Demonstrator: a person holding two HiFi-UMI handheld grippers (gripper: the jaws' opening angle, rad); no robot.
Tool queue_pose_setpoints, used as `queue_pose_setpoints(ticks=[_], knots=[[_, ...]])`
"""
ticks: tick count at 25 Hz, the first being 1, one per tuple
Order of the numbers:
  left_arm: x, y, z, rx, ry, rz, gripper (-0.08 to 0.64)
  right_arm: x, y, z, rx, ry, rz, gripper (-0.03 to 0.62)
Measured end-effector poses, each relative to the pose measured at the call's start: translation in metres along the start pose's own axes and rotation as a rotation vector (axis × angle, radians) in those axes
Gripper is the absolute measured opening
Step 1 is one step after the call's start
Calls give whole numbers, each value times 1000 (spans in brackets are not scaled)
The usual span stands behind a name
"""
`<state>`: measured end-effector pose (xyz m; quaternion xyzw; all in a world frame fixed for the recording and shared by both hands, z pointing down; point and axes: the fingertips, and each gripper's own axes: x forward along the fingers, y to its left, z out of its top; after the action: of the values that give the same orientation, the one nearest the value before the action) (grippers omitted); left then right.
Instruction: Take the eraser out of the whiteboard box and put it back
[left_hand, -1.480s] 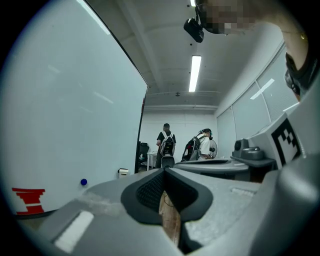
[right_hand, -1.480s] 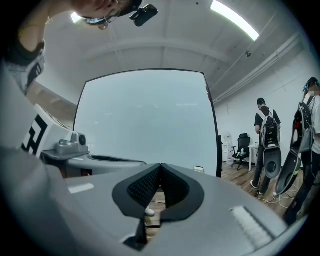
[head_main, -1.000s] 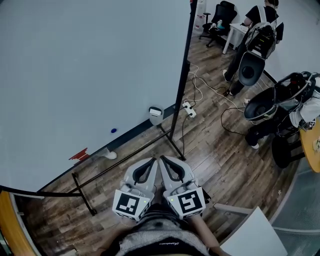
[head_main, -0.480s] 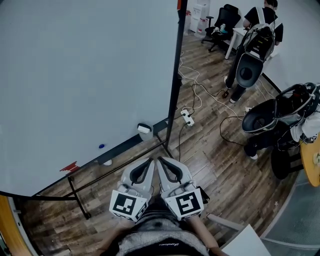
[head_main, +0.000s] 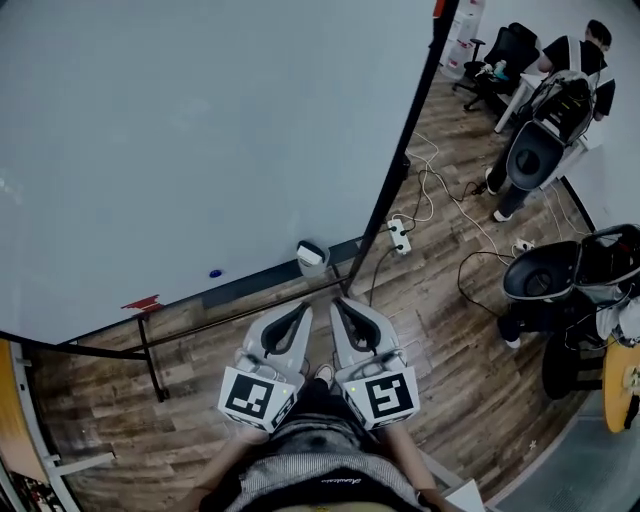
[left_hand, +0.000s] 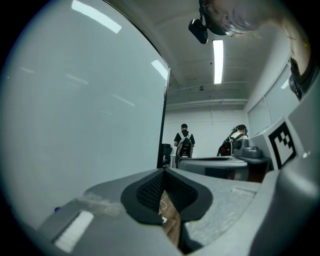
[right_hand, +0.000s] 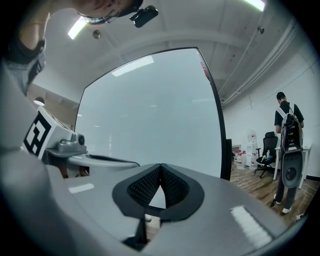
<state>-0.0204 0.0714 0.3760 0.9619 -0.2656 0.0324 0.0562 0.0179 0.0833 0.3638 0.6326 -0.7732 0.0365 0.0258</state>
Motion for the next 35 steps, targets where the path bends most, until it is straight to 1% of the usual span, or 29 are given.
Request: queue_pose_setpoints(ticks=[3,7,15,22,26,27,31,35], knots=[[0,23,-4,-12,11,30,2,22,4,-4,-8,16,24,2],[5,47,-5,-19,14,46,2,45,4,-5,-13,23,24,2],[32,97,7,-11,11,14,2,101,-4,1,-24,37,3,2],[49,126,2,-1,26,-16,2,135,-14,-7,-19,29,-15,2],[56,136,-4,-51,49,-12,2,149,-23,-14,-25,59,-21,2],[58,138,-6,-51,50,-10,2,152,-25,-17,-23,69,-22,2],[64,143,-10,-64,65,26,2,160,-33,-26,-10,82,21,2],[75,143,-9,-74,73,84,2,169,-39,-19,-19,79,111,2]])
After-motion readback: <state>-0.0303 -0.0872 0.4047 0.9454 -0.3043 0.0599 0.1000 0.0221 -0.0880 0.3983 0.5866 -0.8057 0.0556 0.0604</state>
